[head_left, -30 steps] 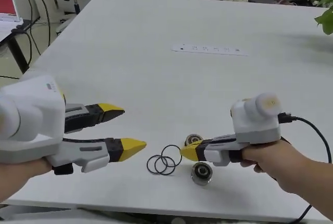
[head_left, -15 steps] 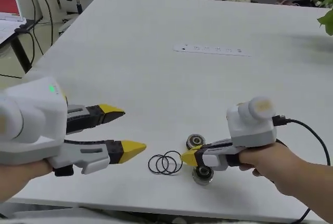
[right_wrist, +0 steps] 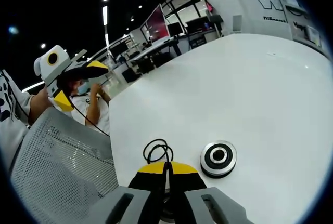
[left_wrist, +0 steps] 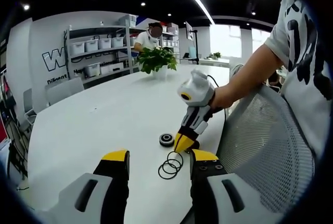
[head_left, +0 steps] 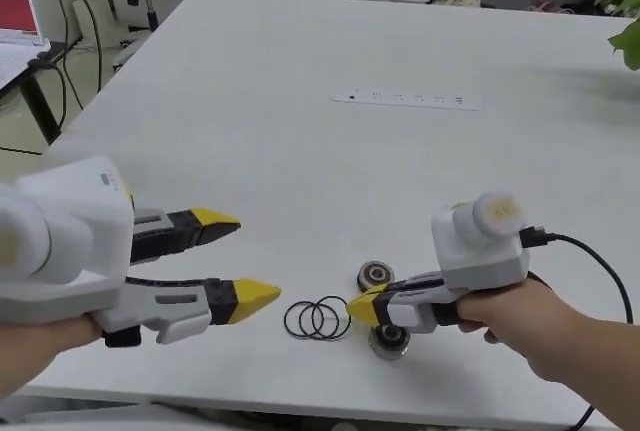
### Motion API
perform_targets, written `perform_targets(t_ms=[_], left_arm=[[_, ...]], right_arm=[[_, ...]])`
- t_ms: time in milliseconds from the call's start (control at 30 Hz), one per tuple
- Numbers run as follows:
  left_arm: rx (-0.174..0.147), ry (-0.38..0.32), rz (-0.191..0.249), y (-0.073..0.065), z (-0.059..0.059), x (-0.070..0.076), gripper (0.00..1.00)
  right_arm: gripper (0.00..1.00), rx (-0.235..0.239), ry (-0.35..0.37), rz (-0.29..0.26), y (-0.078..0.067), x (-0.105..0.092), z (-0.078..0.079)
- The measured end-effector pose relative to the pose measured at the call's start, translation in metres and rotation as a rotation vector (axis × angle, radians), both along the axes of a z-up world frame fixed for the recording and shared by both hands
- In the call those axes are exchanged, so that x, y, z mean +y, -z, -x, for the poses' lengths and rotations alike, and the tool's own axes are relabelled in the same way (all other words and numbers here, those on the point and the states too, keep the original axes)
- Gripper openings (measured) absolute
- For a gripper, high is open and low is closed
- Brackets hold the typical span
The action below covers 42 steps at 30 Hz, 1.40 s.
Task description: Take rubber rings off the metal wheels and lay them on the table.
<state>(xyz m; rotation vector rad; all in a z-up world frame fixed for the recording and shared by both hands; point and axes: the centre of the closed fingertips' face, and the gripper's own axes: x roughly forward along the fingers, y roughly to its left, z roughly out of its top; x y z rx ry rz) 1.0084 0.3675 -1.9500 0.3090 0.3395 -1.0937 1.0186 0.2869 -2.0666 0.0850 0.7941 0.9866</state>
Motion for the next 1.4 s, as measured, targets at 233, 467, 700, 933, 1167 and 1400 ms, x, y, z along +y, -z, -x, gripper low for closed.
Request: perform_targets(t_ms=[233,467,700,933,1167,1400], left_arm=[[0.002,0.001,-0.006,0.0,0.0,0.0,0.43],[0.002,-0.001,-0.006,0.0,0.001,0.0,0.43],[0.003,-0.003,-0.01,0.0,0.001,0.001,0.43],[-0.001,-0.007,-0.01,-0.001,0.0,0.002,0.43],[-0.003,0.002,-0.022,0.0,-0.001,0.001,0.43],[-0.002,0.009,-0.027,-0.002,-0.008,-0.002,0.43]], right_arm=[[0.05,-0.008,0.012,-0.003,-0.001,-0.001,-0.002],[0.09,-0.03,0.036,-0.079,-0.018,0.001,-0.009],[0.09,-0.068,0.035,-0.26,-0.057,0.015,-0.013],[0.01,-0.103,0.019,-0.47,-0.109,0.03,-0.01],[0.0,-0.128,-0.003,-0.429,-0.107,0.027,-0.008],[0.11,-0.158,0.057,-0.389,-0.11,0.003,-0.02]])
